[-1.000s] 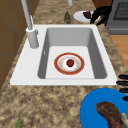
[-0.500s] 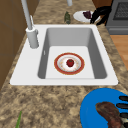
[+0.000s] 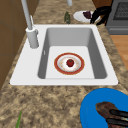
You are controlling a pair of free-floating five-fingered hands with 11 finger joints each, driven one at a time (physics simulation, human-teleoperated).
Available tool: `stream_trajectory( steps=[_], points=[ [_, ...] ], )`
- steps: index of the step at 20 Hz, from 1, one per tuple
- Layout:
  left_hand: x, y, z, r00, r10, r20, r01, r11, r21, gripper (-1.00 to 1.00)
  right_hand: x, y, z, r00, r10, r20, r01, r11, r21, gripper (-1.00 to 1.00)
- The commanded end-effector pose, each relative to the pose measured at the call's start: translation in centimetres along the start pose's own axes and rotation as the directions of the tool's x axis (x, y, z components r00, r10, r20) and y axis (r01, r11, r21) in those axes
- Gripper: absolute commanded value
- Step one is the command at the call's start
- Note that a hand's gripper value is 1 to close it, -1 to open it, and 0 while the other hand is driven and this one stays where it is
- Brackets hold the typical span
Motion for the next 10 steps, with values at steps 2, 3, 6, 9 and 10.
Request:
stream_trajectory(
  steps=[2, 3, 6, 9, 10],
  points=[
    [0.6, 0.9, 3.7, 1.0000, 0.000, 0.000, 0.000, 1.0000, 0.000, -1.00, 0.0, 0.0, 0.0, 1.000, 0.000, 0.000, 0.000, 1.000, 0.000, 0.00],
    [0.7, 1.2, 4.4, 1.0000, 0.001, 0.001, -0.001, 1.0000, -0.001, -1.00, 0.0, 0.0, 0.0, 1.000, 0.000, 0.000, 0.000, 1.000, 0.000, 0.00],
    [1.1, 2.4, 6.5, 1.0000, 0.002, 0.001, -0.002, 1.0000, -0.004, -1.00, 0.0, 0.0, 0.0, 1.000, 0.000, 0.000, 0.000, 1.000, 0.000, 0.00],
    [1.1, 4.3, 8.5, 0.9991, 0.042, -0.010, -0.042, 0.9991, -0.003, -1.00, 0.0, 0.0, 0.0, 1.000, 0.000, 0.000, 0.000, 1.000, 0.000, 0.00],
    [1.0, 4.9, 9.1, 0.9986, 0.052, -0.013, -0.052, 0.9986, -0.007, -1.00, 0.0, 0.0, 0.0, 1.000, 0.000, 0.000, 0.000, 1.000, 0.000, 0.00]
  ],
)
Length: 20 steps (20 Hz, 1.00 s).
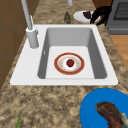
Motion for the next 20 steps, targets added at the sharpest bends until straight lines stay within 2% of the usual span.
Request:
stream_trajectory(
  steps=[1, 5, 9, 13, 20],
  points=[
    [0.0, 2.2, 2.5, 0.9988, 0.047, -0.012, -0.047, 0.9989, -0.006, -1.00, 0.0, 0.0, 0.0, 1.000, 0.000, 0.000, 0.000, 1.000, 0.000, 0.00],
    [-0.1, 4.8, 4.9, 0.9985, 0.054, -0.011, -0.054, 0.9983, -0.020, -1.00, 0.0, 0.0, 0.0, 1.000, 0.000, 0.000, 0.000, 1.000, 0.000, 0.00],
    [0.1, 7.5, 5.7, 0.9987, 0.051, -0.011, -0.051, 0.9978, -0.042, -1.00, 0.0, 0.0, 0.0, 1.000, 0.000, 0.000, 0.000, 1.000, 0.000, 0.00],
    [1.0, 10.3, 4.3, 0.9987, 0.045, -0.024, -0.046, 0.9987, -0.023, -1.00, 0.0, 0.0, 0.0, 1.000, 0.000, 0.000, 0.000, 1.000, 0.000, 0.00],
    [2.6, 14.4, 0.6, 0.9994, 0.032, -0.015, -0.032, 0.9991, -0.029, -1.00, 0.0, 0.0, 0.0, 1.000, 0.000, 0.000, 0.000, 1.000, 0.000, 0.00]
  ],
)
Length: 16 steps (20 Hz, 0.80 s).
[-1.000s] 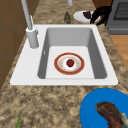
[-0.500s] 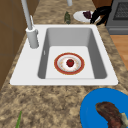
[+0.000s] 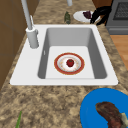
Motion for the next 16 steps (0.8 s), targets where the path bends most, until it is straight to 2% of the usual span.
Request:
stream_trajectory(
  steps=[1, 2, 3, 10, 14, 16],
  points=[
    [1.1, 2.2, -2.4, 0.9999, 0.016, -0.003, -0.016, 0.9996, -0.024, -1.00, 0.0, 0.0, 0.0, 1.000, 0.000, 0.000, 0.000, 1.000, 0.000, 0.00],
    [1.2, 2.6, -3.0, 0.9998, 0.017, -0.003, -0.017, 0.9995, -0.028, -1.00, 0.0, 0.0, 0.0, 1.000, 0.000, 0.000, 0.000, 1.000, 0.000, 0.00],
    [1.3, 3.5, -3.9, 1.0000, 0.003, 0.000, -0.004, 0.9998, -0.018, -1.00, 0.0, 0.0, 0.0, 1.000, 0.000, 0.000, 0.000, 1.000, 0.000, 0.00],
    [3.0, 7.6, -9.1, 1.0000, 0.005, -0.002, -0.005, 0.9997, -0.024, -1.00, 0.0, 0.0, 0.0, 1.000, 0.000, 0.000, 0.000, 1.000, 0.000, 0.00],
    [4.2, 9.6, -11.9, 1.0000, 0.008, -0.002, -0.008, 0.9992, -0.040, -1.00, 0.0, 0.0, 0.0, 1.000, 0.000, 0.000, 0.000, 1.000, 0.000, 0.00],
    [5.2, 10.1, -13.1, 0.9997, 0.023, -0.006, -0.023, 0.9989, -0.040, -1.00, 0.0, 0.0, 0.0, 1.000, 0.000, 0.000, 0.000, 1.000, 0.000, 0.00]
  ],
)
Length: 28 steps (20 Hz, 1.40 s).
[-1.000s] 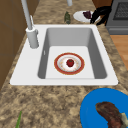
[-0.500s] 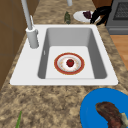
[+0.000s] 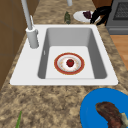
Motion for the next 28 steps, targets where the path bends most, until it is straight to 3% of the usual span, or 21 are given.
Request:
stream_trajectory(
  steps=[1, 12, 14, 15, 18, 20, 23, 28],
  points=[
    [1.6, 1.4, -2.5, 0.9998, 0.019, -0.003, -0.019, 0.9993, -0.032, -1.00, 0.0, 0.0, 0.0, 1.000, 0.000, 0.000, 0.000, 1.000, 0.000, 0.00],
    [4.0, 6.0, -10.5, 1.0000, 0.000, 0.000, 0.000, 0.9994, -0.035, -1.00, 0.0, 0.0, 0.0, 1.000, 0.000, 0.000, 0.000, 1.000, 0.000, 0.00],
    [4.2, 6.4, -11.9, 0.9995, -0.030, 0.012, 0.030, 0.9987, -0.041, -1.00, 0.0, 0.0, 0.0, 1.000, 0.000, 0.000, 0.000, 1.000, 0.000, 0.00],
    [4.2, 6.6, -12.6, 0.9995, -0.033, 0.003, 0.033, 0.9986, -0.042, -1.00, 0.0, 0.0, 0.0, 1.000, 0.000, 0.000, 0.000, 1.000, 0.000, 0.00],
    [4.3, 6.9, -14.3, 0.9956, -0.038, -0.086, 0.034, 0.9983, -0.048, -1.00, 0.0, 0.0, 0.0, 1.000, 0.000, 0.000, 0.000, 1.000, 0.000, 0.00],
    [4.5, 7.2, -15.4, 0.9901, -0.041, -0.134, 0.035, 0.9983, -0.047, -1.00, 0.0, 0.0, 0.0, 1.000, 0.000, 0.000, 0.000, 1.000, 0.000, 0.00],
    [4.7, 7.7, -17.1, 0.9760, -0.037, -0.214, 0.028, 0.9985, -0.047, -1.00, 0.0, 0.0, 0.0, 1.000, 0.000, 0.000, 0.000, 1.000, 0.000, 0.00],
    [4.5, 8.5, -19.8, 0.9443, -0.040, -0.327, 0.025, 0.9984, -0.051, -1.00, 0.0, 0.0, 0.0, 1.000, 0.000, 0.000, 0.000, 1.000, 0.000, 0.00]
  ],
)
